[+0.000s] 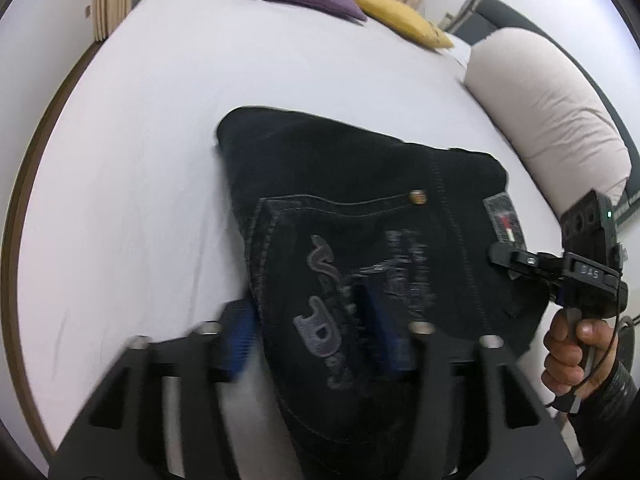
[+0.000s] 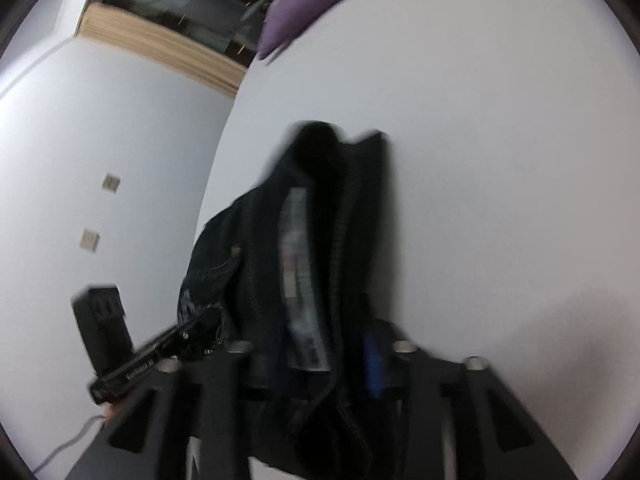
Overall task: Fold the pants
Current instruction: 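Open both tools and pull them back from the folded jeans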
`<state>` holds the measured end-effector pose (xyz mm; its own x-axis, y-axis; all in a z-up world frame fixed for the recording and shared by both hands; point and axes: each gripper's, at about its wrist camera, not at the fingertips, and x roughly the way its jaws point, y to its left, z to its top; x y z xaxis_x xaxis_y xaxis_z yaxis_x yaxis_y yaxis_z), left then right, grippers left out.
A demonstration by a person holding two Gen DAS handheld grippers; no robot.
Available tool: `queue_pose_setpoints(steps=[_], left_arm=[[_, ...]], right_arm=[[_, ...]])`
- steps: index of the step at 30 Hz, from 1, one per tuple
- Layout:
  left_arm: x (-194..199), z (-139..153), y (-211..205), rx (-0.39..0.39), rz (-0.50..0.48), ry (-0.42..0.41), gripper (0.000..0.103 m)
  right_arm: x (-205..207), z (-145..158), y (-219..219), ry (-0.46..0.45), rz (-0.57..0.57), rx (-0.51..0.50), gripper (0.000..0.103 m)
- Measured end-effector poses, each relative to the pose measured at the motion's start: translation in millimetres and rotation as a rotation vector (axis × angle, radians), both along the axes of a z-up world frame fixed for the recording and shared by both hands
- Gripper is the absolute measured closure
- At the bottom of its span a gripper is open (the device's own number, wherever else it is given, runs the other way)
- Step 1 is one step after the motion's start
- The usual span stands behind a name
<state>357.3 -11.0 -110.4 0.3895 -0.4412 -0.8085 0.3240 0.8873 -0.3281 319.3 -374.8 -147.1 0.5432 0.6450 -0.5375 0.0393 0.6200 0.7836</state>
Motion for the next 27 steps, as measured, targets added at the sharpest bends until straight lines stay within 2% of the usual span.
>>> queue_pose_setpoints(steps=[1, 3, 7, 10, 11, 12, 13, 14, 16, 18, 19, 20, 21, 24, 27], left_arm=[[-1.8, -2.0, 3.7, -0.018, 0.002, -0.009, 0.03], [-7.8, -3.7, 8.8, -0.029, -0.003, -0.036, 0.029], [-28.1, 5.2, 19.4, 0.02, 0.035, -0.097, 0.028], [-64.3, 30.8, 22.5, 0.089, 0.106, -0.212, 0.028], [-80.9, 44.2, 22.7, 0.138, 0.128, -0.283, 0.028], [-94.9, 50.1, 16.4, 0.165, 0.134, -0.326, 0.023], [-117.4, 66.6, 14.7, 0.218, 0.154, -0.413, 0.013], [-136.9, 79.8, 13.4, 0.248, 0.183, -0.473, 0.008], [-171.4, 108.5, 10.0, 0.265, 0.242, -0.574, 0.0], [-206.6, 136.5, 10.2, 0.253, 0.291, -0.656, 0.0], [-221.5, 149.9, 14.3, 0.244, 0.319, -0.679, 0.0], [-234.5, 161.1, 15.0, 0.24, 0.347, -0.696, 0.0], [-249.0, 175.2, 19.1, 0.226, 0.375, -0.72, 0.0], [-290.8, 220.1, 31.2, 0.166, 0.382, -0.821, 0.0], [-325.8, 258.2, 34.8, 0.167, 0.399, -0.892, 0.0]], right_arm=[[-3.9, -2.2, -4.6, -0.016, -0.001, 0.022, 0.063], [-14.9, -4.7, -16.3, -0.041, -0.018, 0.06, 0.062], [-43.5, 0.1, -39.2, -0.039, -0.123, 0.051, 0.054], [-72.8, 18.9, -43.6, -0.025, -0.22, -0.064, 0.038], [-83.4, 28.1, -41.7, -0.03, -0.245, -0.123, 0.032], [-94.6, 40.3, -38.2, -0.053, -0.262, -0.177, 0.032], [-107.2, 54.2, -34.3, -0.086, -0.276, -0.224, 0.032], [-117.8, 67.9, -30.2, -0.12, -0.29, -0.267, 0.032], [-142.6, 101.7, -17.0, -0.202, -0.337, -0.372, 0.027], [-168.4, 134.3, -5.5, -0.295, -0.388, -0.456, 0.016], [-182.1, 152.0, 1.2, -0.344, -0.422, -0.509, 0.012], [-197.4, 166.4, 4.3, -0.395, -0.461, -0.56, 0.004], [-215.9, 188.3, 13.5, -0.474, -0.519, -0.626, 0.0], [-258.4, 228.7, 27.6, -0.64, -0.598, -0.736, 0.0], [-298.0, 261.3, 47.8, -0.783, -0.633, -0.819, 0.0]])
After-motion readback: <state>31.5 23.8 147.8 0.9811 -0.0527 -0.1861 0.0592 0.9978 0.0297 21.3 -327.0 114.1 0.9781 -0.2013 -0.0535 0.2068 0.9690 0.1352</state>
